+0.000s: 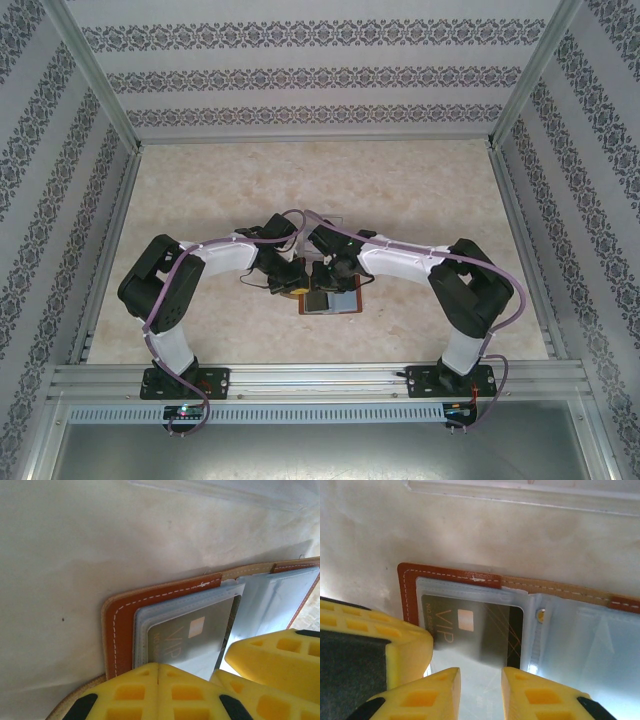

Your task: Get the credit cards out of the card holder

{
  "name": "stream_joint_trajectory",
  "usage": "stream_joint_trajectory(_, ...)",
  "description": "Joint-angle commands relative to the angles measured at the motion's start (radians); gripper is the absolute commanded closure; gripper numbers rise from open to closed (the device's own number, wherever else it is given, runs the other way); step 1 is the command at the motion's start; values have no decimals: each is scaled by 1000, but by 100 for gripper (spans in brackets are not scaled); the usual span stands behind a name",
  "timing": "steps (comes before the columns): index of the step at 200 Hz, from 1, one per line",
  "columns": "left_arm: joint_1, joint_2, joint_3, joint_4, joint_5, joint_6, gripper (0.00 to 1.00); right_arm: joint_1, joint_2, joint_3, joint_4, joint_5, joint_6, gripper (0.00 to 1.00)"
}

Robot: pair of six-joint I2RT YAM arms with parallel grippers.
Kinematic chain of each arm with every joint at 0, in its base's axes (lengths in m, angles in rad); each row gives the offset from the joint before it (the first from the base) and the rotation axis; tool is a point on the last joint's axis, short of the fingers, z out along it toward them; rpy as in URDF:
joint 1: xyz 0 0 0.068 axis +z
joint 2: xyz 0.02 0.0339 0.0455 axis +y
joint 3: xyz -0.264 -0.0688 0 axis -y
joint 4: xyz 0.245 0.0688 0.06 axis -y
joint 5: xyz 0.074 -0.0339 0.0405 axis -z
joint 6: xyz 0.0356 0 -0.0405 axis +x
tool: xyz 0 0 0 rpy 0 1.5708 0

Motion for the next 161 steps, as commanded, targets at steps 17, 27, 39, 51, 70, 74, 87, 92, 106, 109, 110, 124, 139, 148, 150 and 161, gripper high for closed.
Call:
stream_joint_trajectory(17,-8,1,6,-7,-15,-4,99,-5,28,-13,-5,9,3,72)
stream_joint_trajectory(27,-8,1,6,-8,-15,-4,99,-5,31,-14,-11,13,2,72)
stream_joint_trajectory(39,-9,0,6,-8,-15,-5,99,-6,31,-16,-13,18,0,72)
stream_joint_trajectory(51,-8,2,6,-8,-15,-6,99,-6,32,-16,-19,25,-3,72)
stream_joint_trajectory(70,-8,4,9,-10,-14,-6,99,-6,34,-16,-30,36,-6,69)
stream_joint_trajectory(74,-8,4,10,-10,-14,-6,99,-6,34,-17,-32,37,-7,68)
stream_joint_trajectory(87,-9,4,14,-16,-15,-3,99,-6,33,-17,-42,42,-7,65)
stream_joint_trajectory(92,-8,4,16,-18,-15,-1,99,-6,33,-15,-43,45,-8,64)
stream_joint_trajectory(106,-8,7,18,-21,-14,1,99,-5,28,-17,-52,51,-10,59)
stream_joint_trajectory(109,-9,6,20,-22,-15,2,99,-6,27,-16,-53,52,-9,58)
stream_joint_trajectory(110,-8,8,19,-22,-15,1,99,-6,27,-16,-54,52,-10,57)
stream_joint_trajectory(124,-8,13,23,-24,-14,1,99,-6,23,-10,-61,53,-11,54)
stream_joint_trajectory(139,-9,13,26,-24,-13,2,99,-6,14,-9,-63,48,-10,53)
stream_joint_trajectory(148,-8,12,30,-27,-14,2,99,-7,2,-11,-56,43,-9,53)
stream_joint_trajectory(150,-8,11,30,-28,-14,2,99,-7,-1,-11,-55,43,-8,53)
stream_joint_trajectory(161,-8,7,35,-33,-14,3,99,-9,-15,-13,-48,37,-5,53)
